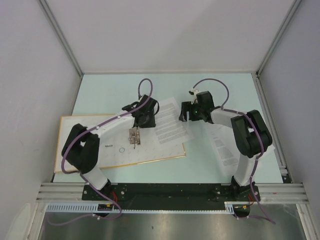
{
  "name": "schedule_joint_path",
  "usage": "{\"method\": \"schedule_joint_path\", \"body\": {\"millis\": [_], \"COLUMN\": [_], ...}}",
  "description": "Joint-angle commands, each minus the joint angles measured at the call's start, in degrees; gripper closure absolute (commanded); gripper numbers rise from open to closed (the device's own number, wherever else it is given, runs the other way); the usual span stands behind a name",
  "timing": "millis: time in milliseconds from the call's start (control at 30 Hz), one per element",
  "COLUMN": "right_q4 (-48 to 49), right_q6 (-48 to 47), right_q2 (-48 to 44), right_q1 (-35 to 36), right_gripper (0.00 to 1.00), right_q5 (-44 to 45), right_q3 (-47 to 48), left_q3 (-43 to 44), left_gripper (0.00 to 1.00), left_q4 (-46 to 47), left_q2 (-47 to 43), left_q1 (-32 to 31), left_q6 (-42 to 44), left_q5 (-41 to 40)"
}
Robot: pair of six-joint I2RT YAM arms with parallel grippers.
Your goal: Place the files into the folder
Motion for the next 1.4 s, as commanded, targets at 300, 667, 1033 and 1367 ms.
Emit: {"method": "schedule_joint_path", "body": {"millis": [300, 667, 1033, 1367], "right_q4": [0.8, -0.5, 1.9, 18.6], "right_q6": [-8.3, -1.3, 9.1, 25.6], "right_q2": [4.7, 3.8, -1.3, -3.0], "right_q1": [5.4, 5.8, 3.4, 0.7], "right_gripper": [0.14, 0.13, 0.12, 0.11], "right_q5": [3.4, -5.6, -15.8, -25.5], "right_q3": [3.2, 3.2, 1.5, -6.3], "left_q3": [9.3, 4.0, 3.3, 2.8], "left_gripper": [0.73, 0.75, 0.75, 0.75], "left_q4": [4.1, 7.9, 8.7, 8.8], "left_q2": [19.7, 19.8, 19.2, 18.3], "left_q1": [-0.1, 0.0, 0.1, 0.0], "left_q6": [-6.4, -8.7, -8.0, -7.2], "left_q5": [2.1, 3.9, 4.1, 4.2]}}
